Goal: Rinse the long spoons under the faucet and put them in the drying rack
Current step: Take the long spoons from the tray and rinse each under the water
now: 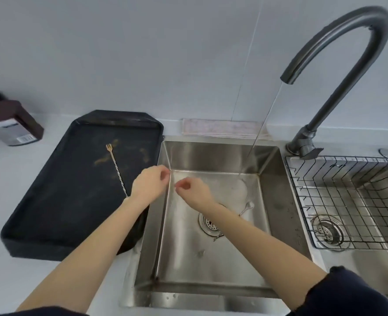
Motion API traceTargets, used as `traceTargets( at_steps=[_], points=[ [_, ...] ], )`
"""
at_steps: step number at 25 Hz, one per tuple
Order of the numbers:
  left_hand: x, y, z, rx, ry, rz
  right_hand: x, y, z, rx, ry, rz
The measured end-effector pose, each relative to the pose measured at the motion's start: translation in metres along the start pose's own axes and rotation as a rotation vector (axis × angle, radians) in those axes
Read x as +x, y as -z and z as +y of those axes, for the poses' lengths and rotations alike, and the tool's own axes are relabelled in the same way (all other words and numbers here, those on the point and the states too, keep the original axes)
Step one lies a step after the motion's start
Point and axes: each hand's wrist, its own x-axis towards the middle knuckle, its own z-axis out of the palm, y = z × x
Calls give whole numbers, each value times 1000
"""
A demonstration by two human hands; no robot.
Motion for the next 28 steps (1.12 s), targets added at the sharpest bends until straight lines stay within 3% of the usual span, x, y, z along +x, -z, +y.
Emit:
traceTargets(
  at_steps=[3, 7, 19, 24, 28],
  points=[
    [7, 32, -30, 63, 82, 66, 8, -27, -30, -68, 80, -49],
    [11, 48, -63, 120, 238, 28, 17, -60, -54, -200, 136, -112],
    [22, 34, -98, 39, 441, -59, 32, -105, -60, -726, 244, -71],
    [20, 39, -95, -187, 469, -56, 30, -101, -59, -547, 193, -117],
    [16, 44, -75, -586, 401, -6, 25, -86, -55, -192, 101, -153]
  ],
)
